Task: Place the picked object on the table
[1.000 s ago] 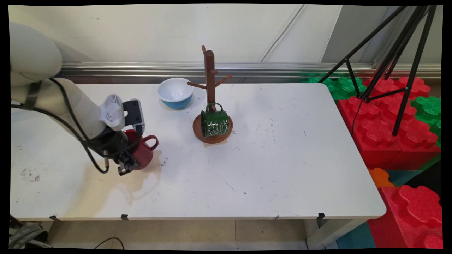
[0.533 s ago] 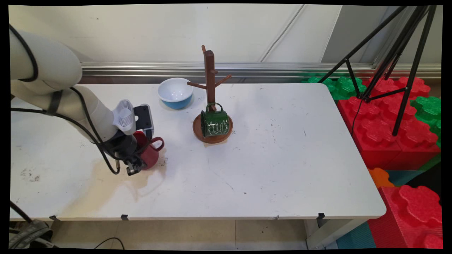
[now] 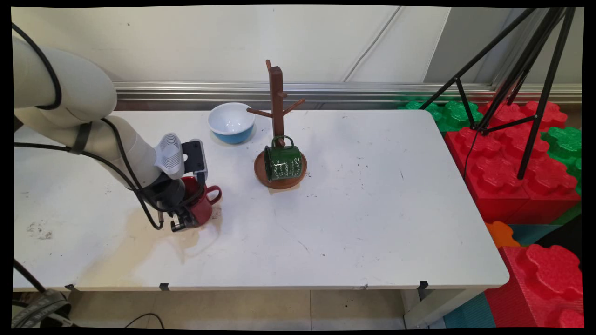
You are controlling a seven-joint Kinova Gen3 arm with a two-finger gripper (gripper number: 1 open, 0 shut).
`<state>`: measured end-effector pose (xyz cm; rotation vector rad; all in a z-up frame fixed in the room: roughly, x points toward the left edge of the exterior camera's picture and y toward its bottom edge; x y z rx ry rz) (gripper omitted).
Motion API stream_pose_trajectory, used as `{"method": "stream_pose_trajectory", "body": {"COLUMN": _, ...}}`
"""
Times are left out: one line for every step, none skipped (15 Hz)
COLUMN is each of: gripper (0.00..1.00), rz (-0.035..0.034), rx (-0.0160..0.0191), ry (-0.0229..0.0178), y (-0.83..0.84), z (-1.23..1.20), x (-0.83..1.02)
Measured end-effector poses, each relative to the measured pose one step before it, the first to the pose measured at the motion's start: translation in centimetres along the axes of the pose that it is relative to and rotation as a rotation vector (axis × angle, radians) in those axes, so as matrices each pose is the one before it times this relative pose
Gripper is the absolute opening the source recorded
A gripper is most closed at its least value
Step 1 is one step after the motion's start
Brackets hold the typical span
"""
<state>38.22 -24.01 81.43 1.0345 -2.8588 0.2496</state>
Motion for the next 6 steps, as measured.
{"method": "stream_pose_trajectory", "body": {"gripper": 1.0, "rz": 0.0041, "rx": 0.00092, "ry": 0.00062, "y": -0.062, "z": 0.032, "x": 0.044}}
{"method": "stream_pose_trajectory", "body": {"gripper": 1.0, "rz": 0.00332, "rx": 0.00117, "ry": 0.00048, "y": -0.051, "z": 0.006, "x": 0.025}}
{"method": "stream_pose_trajectory", "body": {"gripper": 1.0, "rz": 0.00399, "rx": 0.00116, "ry": 0.00013, "y": -0.043, "z": -0.025, "x": -0.002}}
{"method": "stream_pose_trajectory", "body": {"gripper": 1.0, "rz": 0.00405, "rx": 0.00129, "ry": 0.00042, "y": -0.029, "z": -0.064, "x": -0.003}}
{"method": "stream_pose_trajectory", "body": {"gripper": 1.0, "rz": 0.004, "rx": 0.0007, "ry": 0.00016, "y": -0.01, "z": -0.103, "x": -0.029}}
{"method": "stream_pose_trajectory", "body": {"gripper": 1.0, "rz": 0.0031, "rx": 0.00021, "ry": 0.00078, "y": 0.008, "z": -0.153, "x": -0.047}}
